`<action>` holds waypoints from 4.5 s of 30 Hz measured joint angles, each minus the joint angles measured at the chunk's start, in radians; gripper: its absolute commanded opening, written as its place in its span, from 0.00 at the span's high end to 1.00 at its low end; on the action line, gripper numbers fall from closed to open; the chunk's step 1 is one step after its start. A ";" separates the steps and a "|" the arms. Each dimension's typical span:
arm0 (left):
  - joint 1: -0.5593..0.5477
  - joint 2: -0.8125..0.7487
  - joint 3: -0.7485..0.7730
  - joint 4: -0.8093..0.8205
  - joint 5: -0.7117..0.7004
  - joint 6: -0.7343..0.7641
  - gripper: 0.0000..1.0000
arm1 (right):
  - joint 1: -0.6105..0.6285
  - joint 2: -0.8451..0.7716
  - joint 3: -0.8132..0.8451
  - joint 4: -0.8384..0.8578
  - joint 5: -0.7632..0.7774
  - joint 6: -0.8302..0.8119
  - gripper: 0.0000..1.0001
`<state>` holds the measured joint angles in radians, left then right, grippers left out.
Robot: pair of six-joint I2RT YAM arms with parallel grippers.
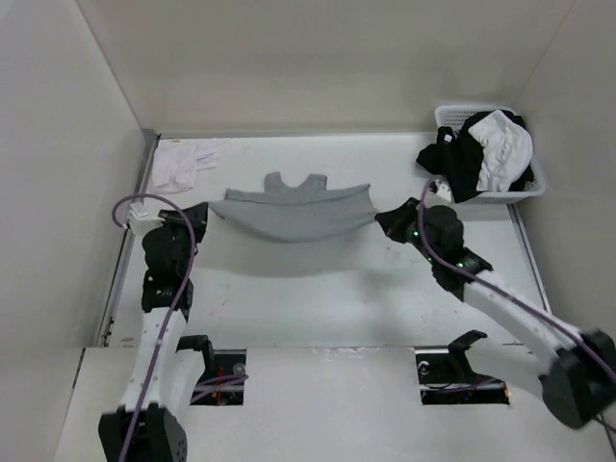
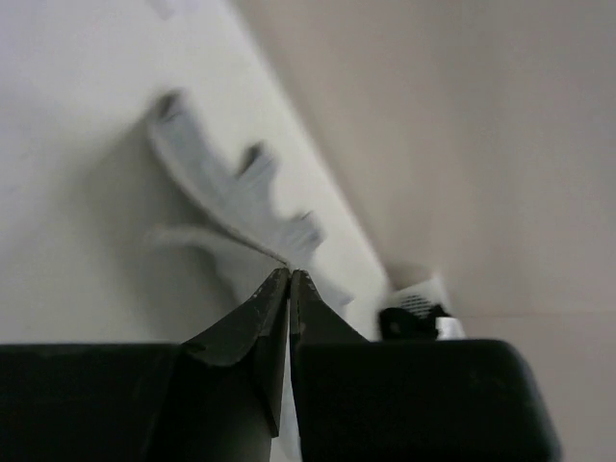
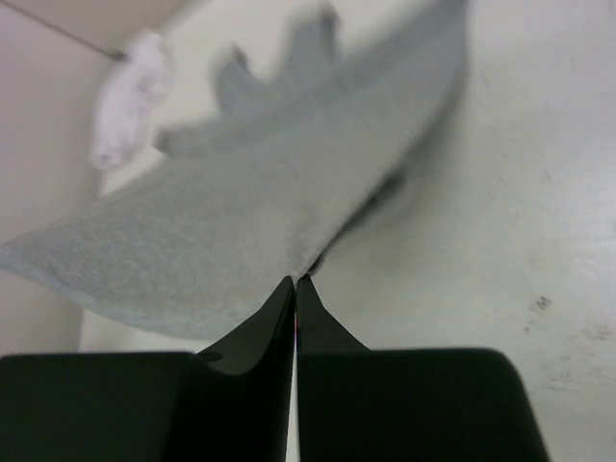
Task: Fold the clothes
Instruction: Fold the tank top
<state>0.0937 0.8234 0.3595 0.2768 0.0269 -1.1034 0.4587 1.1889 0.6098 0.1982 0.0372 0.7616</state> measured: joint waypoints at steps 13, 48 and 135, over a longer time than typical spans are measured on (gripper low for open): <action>-0.073 -0.469 0.565 -0.476 -0.036 0.084 1.00 | 0.493 -0.785 0.472 -0.664 0.387 -0.114 0.97; -0.132 0.766 0.566 0.008 -0.173 0.137 1.00 | -0.286 0.645 0.758 -0.274 -0.205 -0.123 0.95; -0.807 0.380 -0.063 0.176 -0.207 0.096 0.77 | -0.142 0.072 -0.217 0.112 -0.101 0.202 0.97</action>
<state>-0.7136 1.2037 0.2962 0.4526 -0.1799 -1.0073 0.3164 1.2606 0.3923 0.3099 -0.0639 0.9634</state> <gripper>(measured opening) 0.236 0.056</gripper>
